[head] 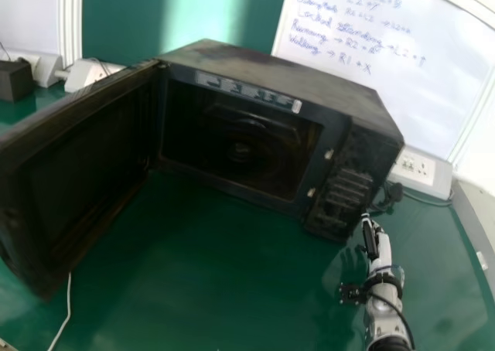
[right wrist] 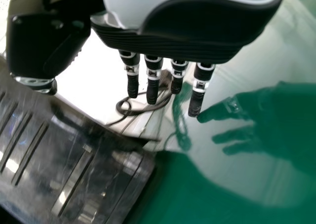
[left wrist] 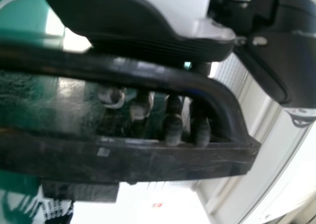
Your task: Open the door of oven
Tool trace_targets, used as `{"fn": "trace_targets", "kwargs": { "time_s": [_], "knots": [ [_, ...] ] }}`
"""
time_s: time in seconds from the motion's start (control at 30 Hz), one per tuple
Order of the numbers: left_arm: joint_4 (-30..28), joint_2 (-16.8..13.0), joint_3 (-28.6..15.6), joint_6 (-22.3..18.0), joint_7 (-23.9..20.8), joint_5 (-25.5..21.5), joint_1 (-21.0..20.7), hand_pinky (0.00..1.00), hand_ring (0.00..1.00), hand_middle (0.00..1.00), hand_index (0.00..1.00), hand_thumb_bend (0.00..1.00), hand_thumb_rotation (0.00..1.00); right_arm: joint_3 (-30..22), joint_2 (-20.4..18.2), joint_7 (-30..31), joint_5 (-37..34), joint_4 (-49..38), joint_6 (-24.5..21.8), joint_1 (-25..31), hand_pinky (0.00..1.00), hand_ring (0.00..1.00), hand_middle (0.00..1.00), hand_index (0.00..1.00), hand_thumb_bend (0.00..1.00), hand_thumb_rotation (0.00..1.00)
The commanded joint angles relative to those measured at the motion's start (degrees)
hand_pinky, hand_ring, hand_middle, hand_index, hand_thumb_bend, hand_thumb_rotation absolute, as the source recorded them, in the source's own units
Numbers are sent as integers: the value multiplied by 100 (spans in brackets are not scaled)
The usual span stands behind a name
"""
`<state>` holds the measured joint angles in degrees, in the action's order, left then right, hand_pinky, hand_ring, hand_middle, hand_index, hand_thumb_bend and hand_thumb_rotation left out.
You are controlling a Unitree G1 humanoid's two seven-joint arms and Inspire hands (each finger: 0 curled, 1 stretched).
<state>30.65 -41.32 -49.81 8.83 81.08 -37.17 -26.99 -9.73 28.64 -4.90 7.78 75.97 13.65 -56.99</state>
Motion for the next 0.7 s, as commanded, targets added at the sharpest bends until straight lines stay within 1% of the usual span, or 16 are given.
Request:
{"fn": "trace_targets", "kwargs": {
  "time_s": [0.0,0.13,0.17,0.23,0.27,0.3,0.33,0.37,0.4,0.43,0.47,0.53,0.57,0.6,0.63,0.67],
  "knots": [
    [288,-715,-441,-46,68,-952,-1040,6,12,40,48,52,0,-88,15,92,-77,102,-78,43,79,90,94,95,80,100],
    [1104,-1007,-512,-279,416,-919,-1382,5,11,46,47,52,0,-88,26,106,-61,105,-45,61,80,90,94,96,79,100],
    [1296,-1049,-555,-284,377,-914,-1438,5,11,42,48,52,0,-103,23,115,-74,107,-80,53,80,90,93,95,81,100],
    [1706,-1166,-658,-280,234,-903,-1523,4,10,46,47,52,0,-74,28,100,-40,108,-115,44,79,90,94,96,83,100],
    [1936,-1234,-741,-473,87,-860,-1536,4,11,43,47,52,0,-93,26,117,-59,106,-92,50,79,90,94,96,82,100],
    [2251,-1369,-795,-708,42,-793,-1559,4,11,42,47,52,0,-97,26,117,-61,107,-79,54,80,91,94,97,81,100],
    [2470,-1425,-873,-902,-124,-786,-1601,3,10,42,47,52,0,-116,24,123,-78,109,-83,50,79,91,94,96,80,100],
    [2636,-1459,-938,-1023,-306,-801,-1647,3,11,42,48,52,0,-115,19,110,-77,105,-72,44,80,91,94,96,79,100],
    [2704,-1467,-979,-1013,-450,-840,-1677,5,13,43,48,52,0,-107,23,99,-65,108,-113,34,79,90,94,96,76,100],
    [2725,-1444,-1010,-1122,-569,-848,-1700,12,22,46,48,52,0,-95,26,83,-49,108,-131,29,79,90,93,96,76,100],
    [2677,-1382,-1033,-1371,-764,-809,-1705,23,38,48,49,52,0,-71,34,71,-20,107,-134,29,79,89,93,95,74,100],
    [2651,-1276,-1098,-1715,-1202,-790,-1747,35,55,62,50,52,6,-61,44,68,-5,105,-124,36,77,89,93,95,78,100],
    [2642,-1222,-1119,-1870,-1441,-782,-1776,41,62,68,61,63,19,-70,46,84,-15,106,-133,38,77,89,94,96,78,100],
    [2596,-1154,-1128,-1987,-1681,-777,-1806,47,69,75,69,74,30,-65,51,94,-11,106,-127,44,78,89,94,97,79,100],
    [2514,-1067,-1127,-2110,-1921,-771,-1841,50,72,78,73,79,35,-65,55,108,-12,105,-123,48,78,89,94,97,79,100],
    [2394,-958,-1111,-2278,-2231,-734,-1867,53,75,81,76,82,40,-78,53,119,-27,105,-134,48,78,90,95,98,79,100]
  ]
}}
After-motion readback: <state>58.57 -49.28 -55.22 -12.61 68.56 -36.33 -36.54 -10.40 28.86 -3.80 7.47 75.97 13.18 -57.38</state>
